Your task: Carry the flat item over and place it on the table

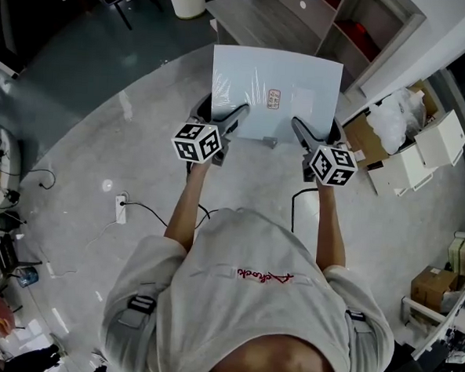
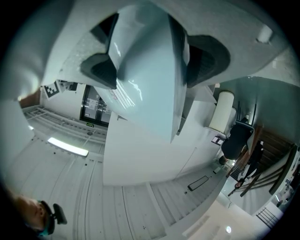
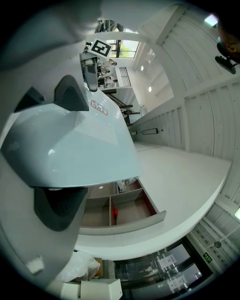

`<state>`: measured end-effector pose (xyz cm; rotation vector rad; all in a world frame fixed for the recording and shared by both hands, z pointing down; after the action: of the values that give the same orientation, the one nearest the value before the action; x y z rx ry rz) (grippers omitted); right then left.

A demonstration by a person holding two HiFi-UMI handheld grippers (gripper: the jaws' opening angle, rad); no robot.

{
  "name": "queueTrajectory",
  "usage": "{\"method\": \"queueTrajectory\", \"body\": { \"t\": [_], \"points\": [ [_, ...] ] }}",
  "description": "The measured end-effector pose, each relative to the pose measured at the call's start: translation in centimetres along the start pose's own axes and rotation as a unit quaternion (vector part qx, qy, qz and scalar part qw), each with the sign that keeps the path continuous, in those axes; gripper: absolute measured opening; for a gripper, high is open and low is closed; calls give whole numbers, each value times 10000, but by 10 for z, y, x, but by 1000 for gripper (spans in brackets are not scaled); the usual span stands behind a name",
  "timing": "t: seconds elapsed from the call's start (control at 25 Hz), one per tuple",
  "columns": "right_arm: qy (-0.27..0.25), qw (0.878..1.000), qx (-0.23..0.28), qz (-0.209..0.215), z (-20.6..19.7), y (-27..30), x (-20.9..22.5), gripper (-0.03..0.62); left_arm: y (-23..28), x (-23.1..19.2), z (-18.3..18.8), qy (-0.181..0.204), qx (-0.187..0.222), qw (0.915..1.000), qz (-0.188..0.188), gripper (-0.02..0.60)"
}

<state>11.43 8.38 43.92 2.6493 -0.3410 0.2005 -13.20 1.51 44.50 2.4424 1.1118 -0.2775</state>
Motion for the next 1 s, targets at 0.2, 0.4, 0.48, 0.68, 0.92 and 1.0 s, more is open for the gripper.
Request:
{"method": "queueTrajectory", "body": {
  "t": [0.2, 0.4, 0.48, 0.68, 0.92, 1.0],
  "points": [
    [9, 10000, -36, -58, 2, 10, 2, 520, 8, -10, 2, -39, -26, 10000, -52, 479],
    [32, 10000, -56, -55, 5, 20, 5, 520, 16, -18, 4, -63, -43, 10000, -57, 479],
    [43, 10000, -60, -57, 3, 22, 8, 520, 19, -19, 3, -65, -54, 9999, -60, 479],
    [37, 10000, -56, -13, 6, 39, 11, 520, 27, -30, 7, -61, -46, 10000, -19, 478],
    [41, 9999, -55, 79, 23, 75, 25, 520, 53, -54, 23, -66, -45, 9999, 69, 477],
    [49, 9999, -74, 97, 29, 88, 30, 520, 62, -62, 29, -85, -67, 9999, 97, 477]
  ]
}}
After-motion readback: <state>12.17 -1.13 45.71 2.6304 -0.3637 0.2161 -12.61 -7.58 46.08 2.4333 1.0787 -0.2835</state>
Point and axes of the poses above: the fingertips, and each gripper's own axes: y forward along the fingers, x to its right, z out of its top, the point moved 4 cm from there along -y, backward along the fingers, and after that the axes turned 15 degrees about -x, right-handed, at the moved point
